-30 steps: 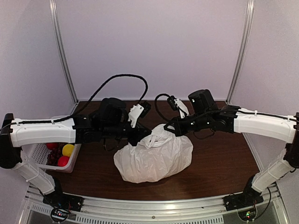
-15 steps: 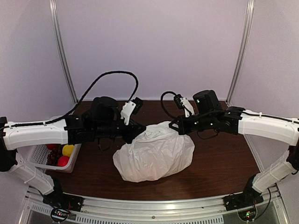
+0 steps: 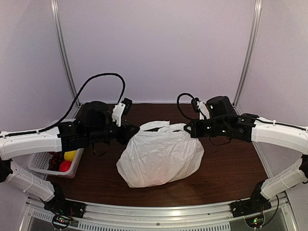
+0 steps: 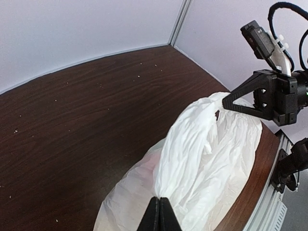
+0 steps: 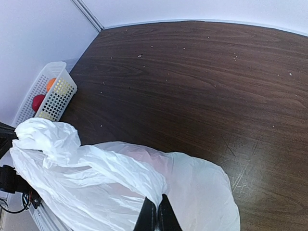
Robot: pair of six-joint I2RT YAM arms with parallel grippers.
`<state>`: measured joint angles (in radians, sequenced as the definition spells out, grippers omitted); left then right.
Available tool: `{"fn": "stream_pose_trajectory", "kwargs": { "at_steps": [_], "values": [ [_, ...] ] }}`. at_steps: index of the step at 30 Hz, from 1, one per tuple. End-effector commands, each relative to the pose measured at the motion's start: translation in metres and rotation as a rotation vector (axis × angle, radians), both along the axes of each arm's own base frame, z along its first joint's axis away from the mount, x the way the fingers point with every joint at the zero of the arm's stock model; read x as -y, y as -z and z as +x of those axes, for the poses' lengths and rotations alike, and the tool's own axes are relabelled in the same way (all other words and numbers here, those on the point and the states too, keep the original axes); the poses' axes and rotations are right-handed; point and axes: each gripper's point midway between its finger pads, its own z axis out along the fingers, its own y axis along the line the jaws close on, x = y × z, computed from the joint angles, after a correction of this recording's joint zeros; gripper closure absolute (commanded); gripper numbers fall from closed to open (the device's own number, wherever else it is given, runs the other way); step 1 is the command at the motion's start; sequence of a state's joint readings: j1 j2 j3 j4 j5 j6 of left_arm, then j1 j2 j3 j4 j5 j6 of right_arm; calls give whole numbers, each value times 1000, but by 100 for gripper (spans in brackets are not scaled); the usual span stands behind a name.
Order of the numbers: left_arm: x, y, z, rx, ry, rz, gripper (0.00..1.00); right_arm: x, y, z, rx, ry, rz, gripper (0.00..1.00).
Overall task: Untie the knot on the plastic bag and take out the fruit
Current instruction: Untie the bag handles from the takeout bag.
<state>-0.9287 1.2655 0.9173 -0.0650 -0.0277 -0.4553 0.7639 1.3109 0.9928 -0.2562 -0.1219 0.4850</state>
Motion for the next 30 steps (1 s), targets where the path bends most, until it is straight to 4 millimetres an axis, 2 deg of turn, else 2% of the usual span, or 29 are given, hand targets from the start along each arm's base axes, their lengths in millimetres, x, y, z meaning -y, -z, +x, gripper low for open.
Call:
{"fn": "stream_pose_trajectory", "kwargs": {
  "at_steps": [1,10,12,15,20,22,24,27,30],
  "values": [
    [-13,-4,6,-2,-62,-54,100,16,0,7,7,94,14,100],
    [-25,-4,3,-4,-84,-76,100,27,0,7,8,154,45,98],
    [-18,-12,-2,18,-27,-105,100,21,-5,4,10,112,55,93],
    [-7,-20,-14,26,68,-137,100,16,-23,0,32,59,59,84],
    [-7,-22,-17,32,85,-138,100,34,-57,-1,116,83,-7,71],
    [-6,-22,-18,34,92,-143,100,35,-68,-4,137,57,-28,65],
    [-5,-23,-19,34,100,-146,100,35,-73,-6,148,30,-58,64],
    [-3,-23,-20,34,110,-148,100,34,-75,-6,152,-2,-110,57],
    [-4,-24,-20,34,112,-150,100,27,-72,-7,136,-58,-148,51]
  ]
}}
